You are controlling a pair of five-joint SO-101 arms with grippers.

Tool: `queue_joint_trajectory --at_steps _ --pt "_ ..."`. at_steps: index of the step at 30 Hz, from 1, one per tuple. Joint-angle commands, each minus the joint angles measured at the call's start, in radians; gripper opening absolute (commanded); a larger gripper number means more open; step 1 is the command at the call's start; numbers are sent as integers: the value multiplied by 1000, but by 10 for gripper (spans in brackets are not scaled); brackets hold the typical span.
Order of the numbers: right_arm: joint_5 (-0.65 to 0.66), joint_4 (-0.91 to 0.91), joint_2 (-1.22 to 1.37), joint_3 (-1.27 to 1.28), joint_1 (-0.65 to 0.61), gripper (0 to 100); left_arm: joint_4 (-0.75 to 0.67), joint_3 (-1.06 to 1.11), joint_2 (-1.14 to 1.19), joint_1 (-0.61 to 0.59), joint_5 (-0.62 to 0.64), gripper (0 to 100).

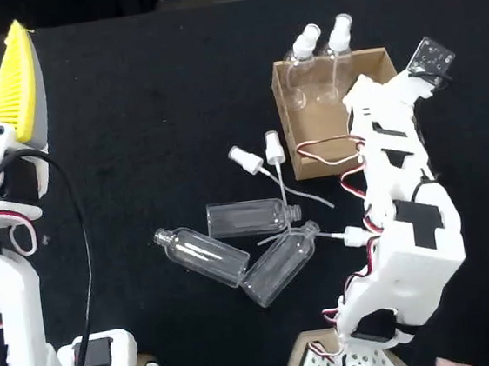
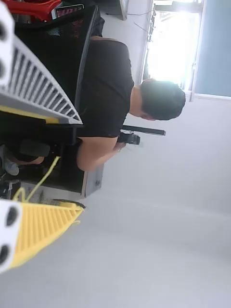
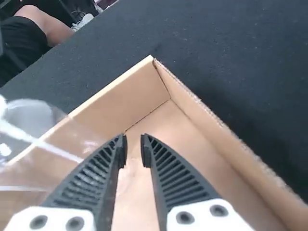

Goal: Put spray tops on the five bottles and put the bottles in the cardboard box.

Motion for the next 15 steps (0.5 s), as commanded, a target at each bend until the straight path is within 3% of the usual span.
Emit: queue_joint_trajectory --at_steps 1,15 --pt "-3 -44 10 -56 -35 25 -20 -7 11 -4 3 249" --pt "31 -49 38 -73 -75 22 -20 -7 6 -4 3 249"
